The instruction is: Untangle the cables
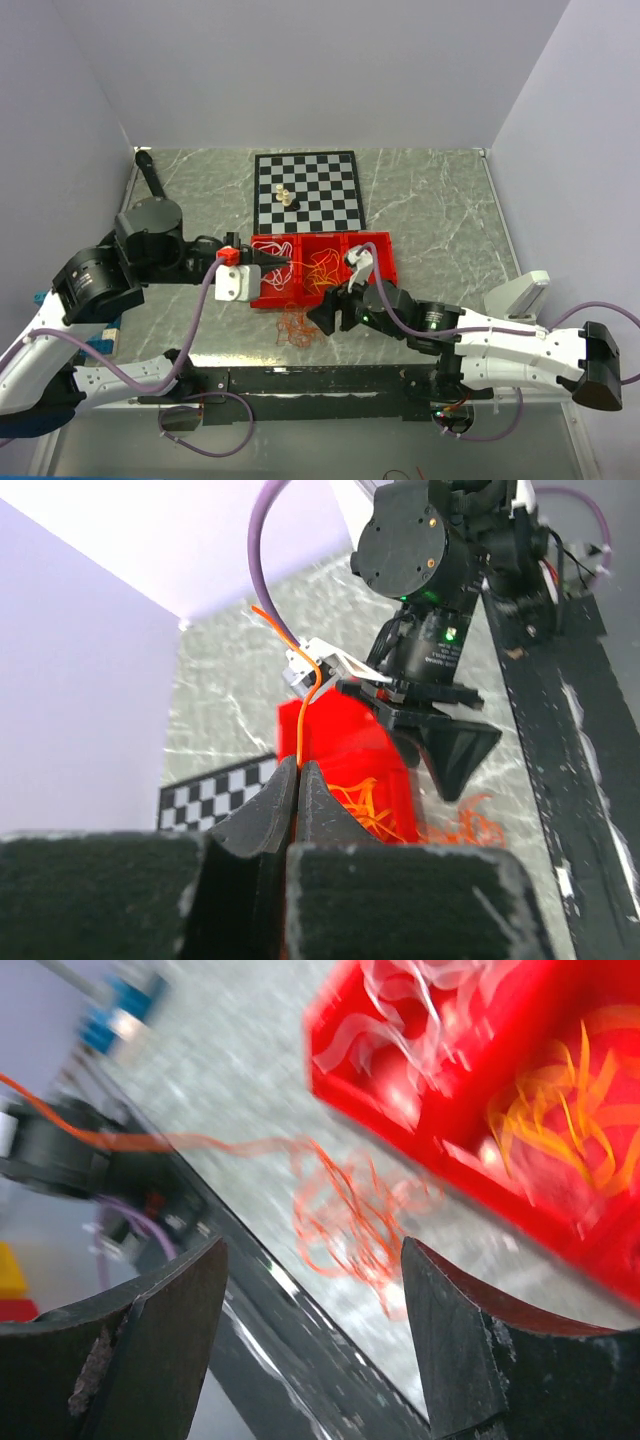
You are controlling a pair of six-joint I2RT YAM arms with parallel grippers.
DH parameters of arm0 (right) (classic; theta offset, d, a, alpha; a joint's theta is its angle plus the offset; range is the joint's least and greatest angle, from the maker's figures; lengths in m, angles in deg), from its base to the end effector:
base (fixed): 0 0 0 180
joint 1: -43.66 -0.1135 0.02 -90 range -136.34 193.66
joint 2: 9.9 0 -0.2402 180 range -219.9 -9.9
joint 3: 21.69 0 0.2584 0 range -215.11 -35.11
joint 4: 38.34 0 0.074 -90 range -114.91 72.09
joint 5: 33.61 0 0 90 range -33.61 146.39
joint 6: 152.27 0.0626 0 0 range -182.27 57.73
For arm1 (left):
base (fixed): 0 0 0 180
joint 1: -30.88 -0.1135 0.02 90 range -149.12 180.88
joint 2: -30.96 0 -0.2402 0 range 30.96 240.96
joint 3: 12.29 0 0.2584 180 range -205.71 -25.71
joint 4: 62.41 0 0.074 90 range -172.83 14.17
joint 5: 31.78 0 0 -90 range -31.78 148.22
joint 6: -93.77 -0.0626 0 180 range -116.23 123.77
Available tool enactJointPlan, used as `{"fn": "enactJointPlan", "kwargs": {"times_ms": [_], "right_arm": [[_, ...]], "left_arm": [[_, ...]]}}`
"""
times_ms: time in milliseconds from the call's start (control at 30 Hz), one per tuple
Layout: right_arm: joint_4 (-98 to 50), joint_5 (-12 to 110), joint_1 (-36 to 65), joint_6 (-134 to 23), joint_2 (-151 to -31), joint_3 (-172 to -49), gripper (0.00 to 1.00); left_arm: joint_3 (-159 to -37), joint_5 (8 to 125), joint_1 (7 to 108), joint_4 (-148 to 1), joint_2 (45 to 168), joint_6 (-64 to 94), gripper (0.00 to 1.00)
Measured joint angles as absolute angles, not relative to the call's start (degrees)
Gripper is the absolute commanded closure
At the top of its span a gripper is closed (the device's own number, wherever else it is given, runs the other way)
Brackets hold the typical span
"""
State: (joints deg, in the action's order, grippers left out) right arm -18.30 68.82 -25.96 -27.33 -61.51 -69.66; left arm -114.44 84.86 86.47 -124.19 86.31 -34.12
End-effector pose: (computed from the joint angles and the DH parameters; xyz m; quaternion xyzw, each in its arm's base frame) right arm 0.1006 0.2320 0.2311 -0.1915 0.8121 0.3747 0.4044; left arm 0.0819 -0.1692 0.4659 0.6583 0.4268 -0.2717 0.5573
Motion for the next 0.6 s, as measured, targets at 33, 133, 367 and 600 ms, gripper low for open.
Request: {"fn": "enactJointPlan", "kwargs": {"times_ms": [33, 133, 367, 600], "right_arm": [[-19.0, 68.8, -26.1, -28.0, -61.7, -70.9, 0.22], [-21.3, 69.0, -26.3, -30.0, -62.7, -73.9, 0.22], [-25.2, 68.3, -26.8, -32.1, -70.1, -76.4, 0.23], [-26.8, 68.2, -27.7, -33.8, -76.3, -79.1, 0.25]], "left_arm": [[-114.9, 84.9, 86.5, -123.9, 86.3, -34.1, 0.99], [-115.8, 84.9, 86.5, -123.2, 86.4, -34.1, 0.99], [-121.2, 83.3, 86.5, -120.5, 87.8, -34.0, 0.99], [-129.1, 82.3, 86.5, -116.9, 89.7, -33.0, 0.99]]}}
